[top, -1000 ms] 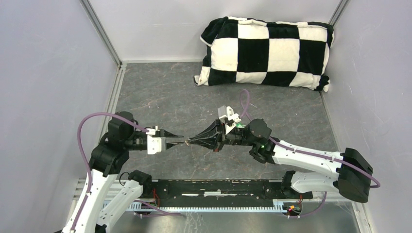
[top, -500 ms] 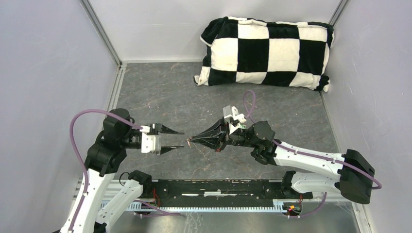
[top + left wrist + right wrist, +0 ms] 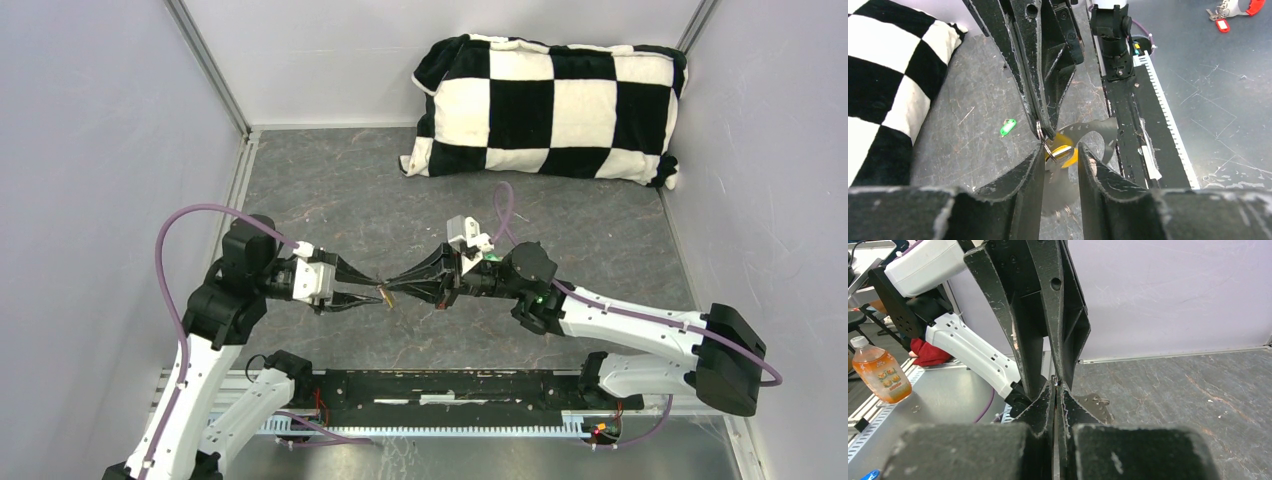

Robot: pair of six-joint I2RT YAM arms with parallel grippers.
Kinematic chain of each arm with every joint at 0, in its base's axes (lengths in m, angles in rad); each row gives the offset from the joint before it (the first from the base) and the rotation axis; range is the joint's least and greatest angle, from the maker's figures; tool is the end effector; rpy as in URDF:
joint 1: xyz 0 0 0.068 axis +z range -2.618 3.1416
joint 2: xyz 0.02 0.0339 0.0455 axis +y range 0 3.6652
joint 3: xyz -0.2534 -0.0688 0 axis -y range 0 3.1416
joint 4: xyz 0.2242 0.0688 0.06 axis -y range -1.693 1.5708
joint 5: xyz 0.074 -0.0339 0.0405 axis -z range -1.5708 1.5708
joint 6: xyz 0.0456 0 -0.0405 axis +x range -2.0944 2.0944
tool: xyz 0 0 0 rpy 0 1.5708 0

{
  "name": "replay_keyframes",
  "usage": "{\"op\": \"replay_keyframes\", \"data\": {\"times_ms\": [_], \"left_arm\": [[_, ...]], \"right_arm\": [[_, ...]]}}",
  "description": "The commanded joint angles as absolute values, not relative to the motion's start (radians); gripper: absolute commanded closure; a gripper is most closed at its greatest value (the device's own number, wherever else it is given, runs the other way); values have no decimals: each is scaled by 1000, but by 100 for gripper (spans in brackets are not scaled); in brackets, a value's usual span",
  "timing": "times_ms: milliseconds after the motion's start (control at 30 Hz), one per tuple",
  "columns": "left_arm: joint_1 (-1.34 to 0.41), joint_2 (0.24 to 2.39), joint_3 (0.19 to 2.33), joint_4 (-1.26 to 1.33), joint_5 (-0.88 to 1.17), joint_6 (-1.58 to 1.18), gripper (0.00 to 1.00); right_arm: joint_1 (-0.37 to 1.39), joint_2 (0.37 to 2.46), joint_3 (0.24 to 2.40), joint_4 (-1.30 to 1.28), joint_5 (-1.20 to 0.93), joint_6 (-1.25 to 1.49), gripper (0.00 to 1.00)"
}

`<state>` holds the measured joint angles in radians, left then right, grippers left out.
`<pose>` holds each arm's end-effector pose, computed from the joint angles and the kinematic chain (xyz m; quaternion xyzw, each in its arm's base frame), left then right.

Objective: Put the keys on the keyring
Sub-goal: Adjust the key on the keyring.

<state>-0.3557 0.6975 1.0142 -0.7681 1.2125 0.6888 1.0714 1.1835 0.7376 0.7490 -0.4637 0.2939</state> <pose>0.0799 -0.0752 0.3638 0.6096 0.4527 -0.4038 0.5103 0.1076 0.2398 0.3398 -0.3898 0.4632 0.6003 0.5226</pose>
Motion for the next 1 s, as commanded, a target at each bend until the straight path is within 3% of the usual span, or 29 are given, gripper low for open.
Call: {"op": "replay_keyframes", "data": {"times_ms": [0,133,433,600,800,967], "left_arm": [[-359,699,1003,-755,1203,649,66],[-359,697,991,-755,1183,650,74],[-359,694,983,-755,1185,634,74],[-358,694,974,-756,1180,642,79],[-359,661,945,-755,1183,666,73],[-359,649,940,-755,1199,666,53]], "right_arm": [[1081,1192,807,763,-469,259,100],[1087,1194,817,747,-468,245,100],[1100,1194,835,688,-459,209,100],[1102,1192,841,674,-457,205,100],[1104,1189,836,689,-428,235,100],[1105,1201,822,760,-415,290,100]]}}
